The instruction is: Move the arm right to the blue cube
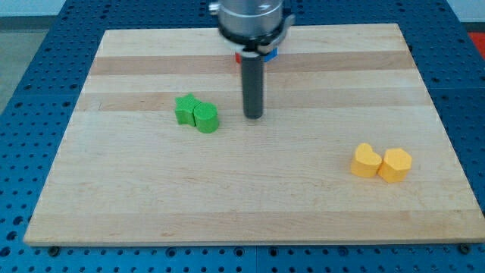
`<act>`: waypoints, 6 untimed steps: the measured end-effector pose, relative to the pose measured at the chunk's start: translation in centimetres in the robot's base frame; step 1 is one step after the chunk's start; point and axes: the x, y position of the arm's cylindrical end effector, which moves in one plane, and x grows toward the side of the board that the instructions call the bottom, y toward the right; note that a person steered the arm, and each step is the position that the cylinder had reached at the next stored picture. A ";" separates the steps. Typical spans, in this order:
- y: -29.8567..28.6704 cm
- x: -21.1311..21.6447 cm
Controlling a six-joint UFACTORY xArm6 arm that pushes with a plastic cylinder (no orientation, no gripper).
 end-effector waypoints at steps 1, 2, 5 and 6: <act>3.7 -2.8; 5.7 -6.4; 8.3 -17.0; 8.4 -20.5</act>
